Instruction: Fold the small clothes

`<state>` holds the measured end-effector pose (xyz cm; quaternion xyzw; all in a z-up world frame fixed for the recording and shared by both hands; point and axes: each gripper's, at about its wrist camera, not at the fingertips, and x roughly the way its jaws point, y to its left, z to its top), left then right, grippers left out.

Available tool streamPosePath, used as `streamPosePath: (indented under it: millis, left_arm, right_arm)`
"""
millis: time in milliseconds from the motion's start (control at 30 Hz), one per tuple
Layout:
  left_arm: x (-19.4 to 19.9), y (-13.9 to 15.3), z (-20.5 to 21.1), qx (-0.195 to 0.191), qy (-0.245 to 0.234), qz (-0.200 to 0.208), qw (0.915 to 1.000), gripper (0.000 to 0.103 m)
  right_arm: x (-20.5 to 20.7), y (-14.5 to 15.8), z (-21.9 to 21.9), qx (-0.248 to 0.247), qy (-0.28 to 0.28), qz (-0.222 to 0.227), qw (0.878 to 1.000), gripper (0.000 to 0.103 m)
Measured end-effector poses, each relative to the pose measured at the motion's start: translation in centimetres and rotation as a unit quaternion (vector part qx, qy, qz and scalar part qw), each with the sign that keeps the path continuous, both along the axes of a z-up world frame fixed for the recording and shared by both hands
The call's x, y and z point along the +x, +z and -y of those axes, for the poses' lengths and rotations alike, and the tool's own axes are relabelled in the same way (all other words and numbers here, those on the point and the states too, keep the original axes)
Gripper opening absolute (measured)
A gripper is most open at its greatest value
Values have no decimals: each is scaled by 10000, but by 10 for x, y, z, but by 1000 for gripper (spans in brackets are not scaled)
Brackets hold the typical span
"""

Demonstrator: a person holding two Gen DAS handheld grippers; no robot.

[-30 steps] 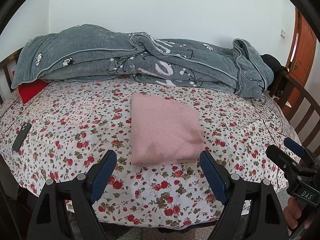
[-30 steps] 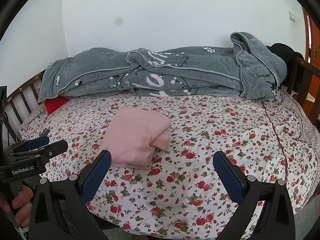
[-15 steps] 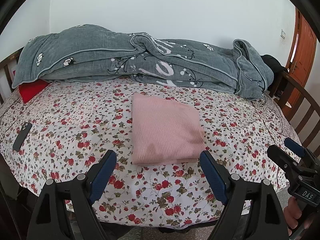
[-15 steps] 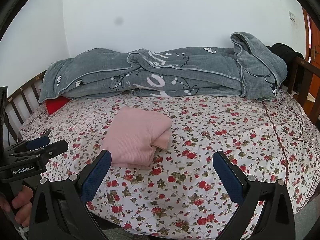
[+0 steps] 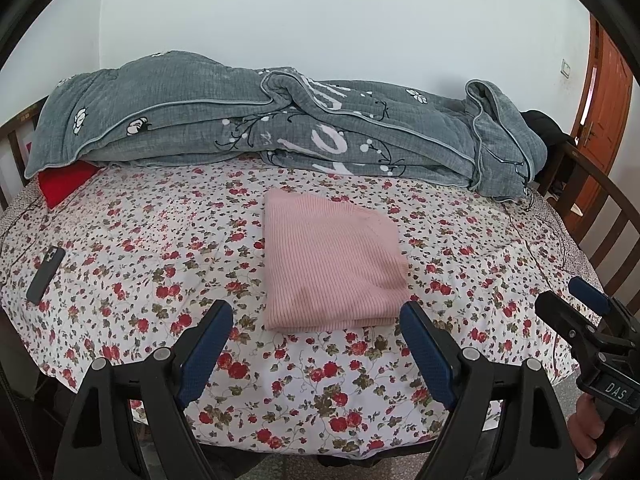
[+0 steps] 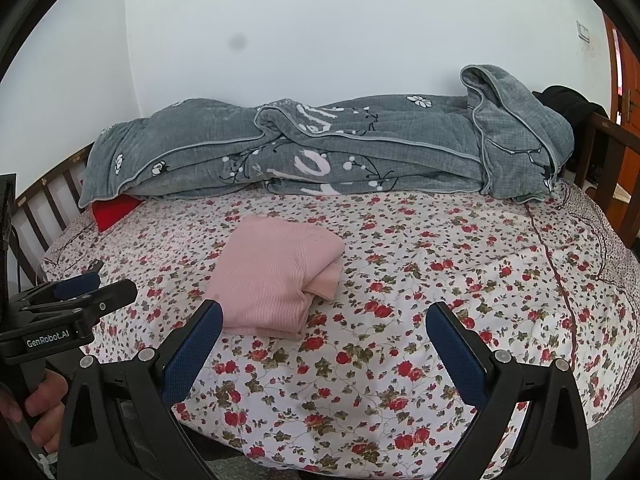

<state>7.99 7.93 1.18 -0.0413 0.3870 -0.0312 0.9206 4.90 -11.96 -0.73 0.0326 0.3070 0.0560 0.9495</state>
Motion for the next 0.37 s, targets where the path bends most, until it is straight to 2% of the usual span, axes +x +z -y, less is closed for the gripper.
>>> streamPosePath:
  millis: [367]
  left_arm:
    - [-1, 1, 2, 11, 19, -3, 10000, 85]
  right_arm:
    - [-1, 0, -2, 2, -4, -6, 10000, 100]
